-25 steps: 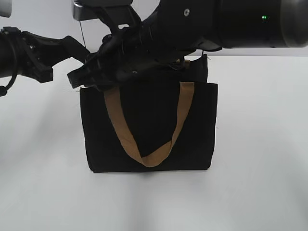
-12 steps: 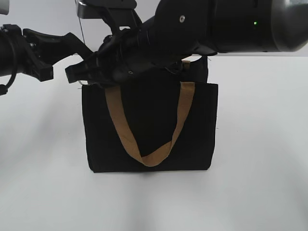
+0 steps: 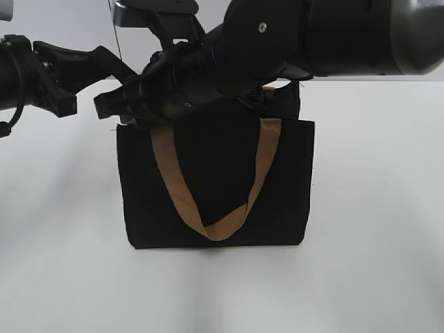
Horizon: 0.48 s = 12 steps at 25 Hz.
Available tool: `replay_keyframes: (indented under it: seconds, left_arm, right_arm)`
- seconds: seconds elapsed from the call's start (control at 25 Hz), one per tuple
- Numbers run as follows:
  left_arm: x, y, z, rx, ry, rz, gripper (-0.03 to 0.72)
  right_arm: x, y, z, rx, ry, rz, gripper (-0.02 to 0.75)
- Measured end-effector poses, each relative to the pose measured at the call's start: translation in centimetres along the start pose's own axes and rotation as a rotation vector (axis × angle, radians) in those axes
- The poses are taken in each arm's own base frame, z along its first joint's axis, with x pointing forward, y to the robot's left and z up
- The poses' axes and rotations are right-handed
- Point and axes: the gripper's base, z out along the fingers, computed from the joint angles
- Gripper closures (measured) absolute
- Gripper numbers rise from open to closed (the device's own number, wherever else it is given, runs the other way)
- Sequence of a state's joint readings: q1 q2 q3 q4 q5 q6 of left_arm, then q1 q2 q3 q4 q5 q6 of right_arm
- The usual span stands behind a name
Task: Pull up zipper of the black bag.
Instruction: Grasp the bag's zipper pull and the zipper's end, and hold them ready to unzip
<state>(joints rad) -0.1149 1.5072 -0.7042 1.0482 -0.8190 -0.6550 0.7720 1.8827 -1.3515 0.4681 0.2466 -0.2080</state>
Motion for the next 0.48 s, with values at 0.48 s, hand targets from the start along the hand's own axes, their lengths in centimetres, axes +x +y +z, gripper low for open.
replay_keyframes:
  seconds: [0.48]
  left_arm:
    - [-0.09, -0.11, 0.04, 0.015, -0.017, -0.002, 0.664]
  right_arm:
    - [-0.14, -0.06, 0.09, 0.004, -0.021, 0.007, 0.478]
